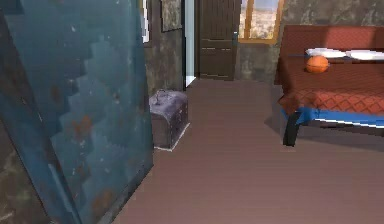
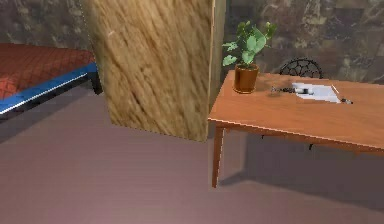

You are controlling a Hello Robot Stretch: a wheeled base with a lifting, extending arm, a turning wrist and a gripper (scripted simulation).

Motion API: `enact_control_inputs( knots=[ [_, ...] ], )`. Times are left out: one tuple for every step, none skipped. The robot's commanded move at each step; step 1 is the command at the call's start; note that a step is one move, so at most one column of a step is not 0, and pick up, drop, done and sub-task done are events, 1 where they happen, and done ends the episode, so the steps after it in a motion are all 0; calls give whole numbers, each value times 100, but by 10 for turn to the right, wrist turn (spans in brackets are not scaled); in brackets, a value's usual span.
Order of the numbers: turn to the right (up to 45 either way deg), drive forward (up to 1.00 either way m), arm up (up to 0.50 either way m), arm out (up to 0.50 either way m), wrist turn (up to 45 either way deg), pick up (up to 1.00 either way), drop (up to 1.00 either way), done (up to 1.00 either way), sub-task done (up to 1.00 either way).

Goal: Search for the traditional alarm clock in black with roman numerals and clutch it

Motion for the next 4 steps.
enact_control_inputs(
  knots=[
    [0,5,0,0,0,0,0,0,0],
    [180,0,0,0,0,0,0,0,0],
    [0,100,0,0,0,0,0,0,0],
    [0,100,0,0,0,0,0,0,0]
  ],
)
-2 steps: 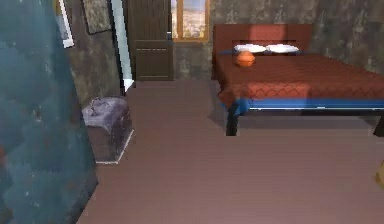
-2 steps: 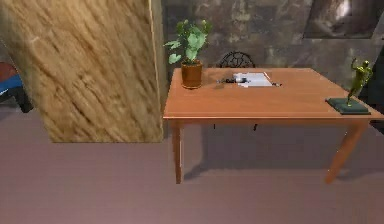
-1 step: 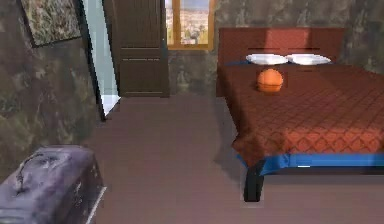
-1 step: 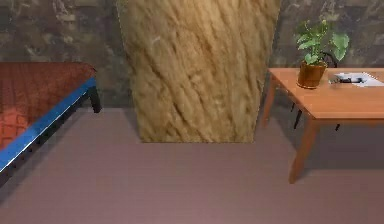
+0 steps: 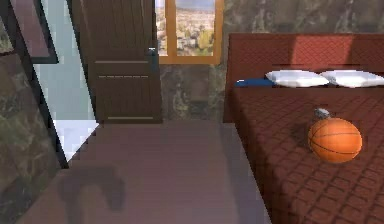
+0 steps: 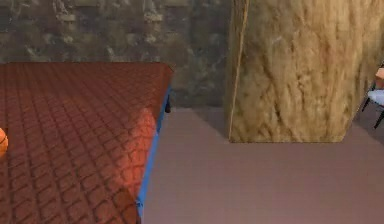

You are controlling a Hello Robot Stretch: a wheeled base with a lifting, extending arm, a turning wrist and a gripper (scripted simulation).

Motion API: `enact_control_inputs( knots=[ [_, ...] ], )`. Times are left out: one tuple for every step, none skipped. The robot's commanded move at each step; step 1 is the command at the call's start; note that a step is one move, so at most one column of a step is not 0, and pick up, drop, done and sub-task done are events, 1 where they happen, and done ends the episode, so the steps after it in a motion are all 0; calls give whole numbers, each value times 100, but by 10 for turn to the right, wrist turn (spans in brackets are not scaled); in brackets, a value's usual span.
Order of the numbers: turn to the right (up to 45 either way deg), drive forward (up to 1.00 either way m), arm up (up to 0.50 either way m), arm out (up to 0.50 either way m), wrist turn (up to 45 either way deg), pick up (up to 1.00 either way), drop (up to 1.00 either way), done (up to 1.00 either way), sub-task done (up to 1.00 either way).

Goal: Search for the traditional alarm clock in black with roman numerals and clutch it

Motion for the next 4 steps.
enact_control_inputs(
  knots=[
    [240,0,0,0,0,0,0,0,0],
    [0,5,0,0,0,0,0,0,0],
    [-270,0,0,0,0,0,0,0,0],
    [0,100,0,0,0,0,0,0,0]
  ],
)
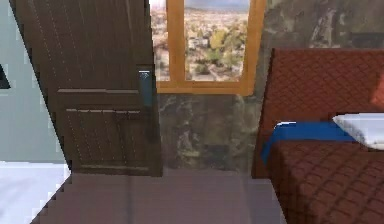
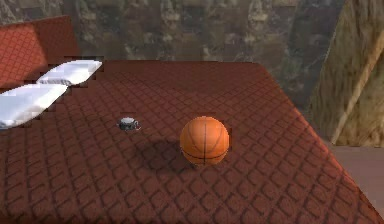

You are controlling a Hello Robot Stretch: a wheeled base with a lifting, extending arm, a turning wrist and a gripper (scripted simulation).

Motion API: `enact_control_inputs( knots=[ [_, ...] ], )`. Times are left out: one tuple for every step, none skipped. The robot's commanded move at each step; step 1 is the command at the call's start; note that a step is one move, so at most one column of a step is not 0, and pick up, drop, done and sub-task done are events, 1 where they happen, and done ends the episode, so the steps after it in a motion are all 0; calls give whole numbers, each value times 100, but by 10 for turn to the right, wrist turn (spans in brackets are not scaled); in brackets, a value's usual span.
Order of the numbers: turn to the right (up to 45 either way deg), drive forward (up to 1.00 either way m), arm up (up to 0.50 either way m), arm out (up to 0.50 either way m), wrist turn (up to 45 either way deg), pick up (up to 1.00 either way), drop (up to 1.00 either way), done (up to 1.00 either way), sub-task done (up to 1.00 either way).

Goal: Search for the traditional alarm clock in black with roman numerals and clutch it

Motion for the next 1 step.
enact_control_inputs(
  knots=[
    [0,20,0,0,0,0,0,0,0]
  ],
)
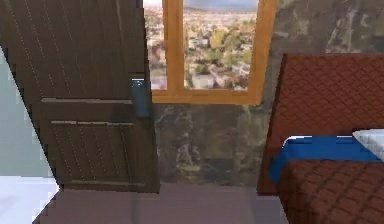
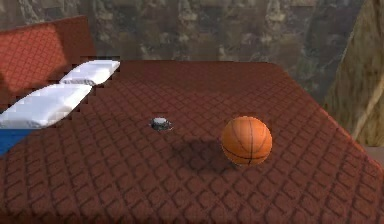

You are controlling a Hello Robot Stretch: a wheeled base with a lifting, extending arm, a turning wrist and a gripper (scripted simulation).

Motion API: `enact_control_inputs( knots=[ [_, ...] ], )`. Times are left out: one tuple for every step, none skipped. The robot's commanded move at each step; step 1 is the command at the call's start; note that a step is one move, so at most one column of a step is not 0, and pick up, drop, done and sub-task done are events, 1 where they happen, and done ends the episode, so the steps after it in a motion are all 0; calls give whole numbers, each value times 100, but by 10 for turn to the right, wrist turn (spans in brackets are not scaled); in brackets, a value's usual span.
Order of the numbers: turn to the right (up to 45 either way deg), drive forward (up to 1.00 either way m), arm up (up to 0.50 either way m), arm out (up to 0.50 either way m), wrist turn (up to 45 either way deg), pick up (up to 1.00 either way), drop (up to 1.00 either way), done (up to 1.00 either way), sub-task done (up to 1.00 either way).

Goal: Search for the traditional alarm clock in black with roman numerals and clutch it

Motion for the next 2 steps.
enact_control_inputs(
  knots=[
    [-90,0,0,0,0,0,0,0,0],
    [450,0,0,0,0,0,0,0,0]
  ],
)
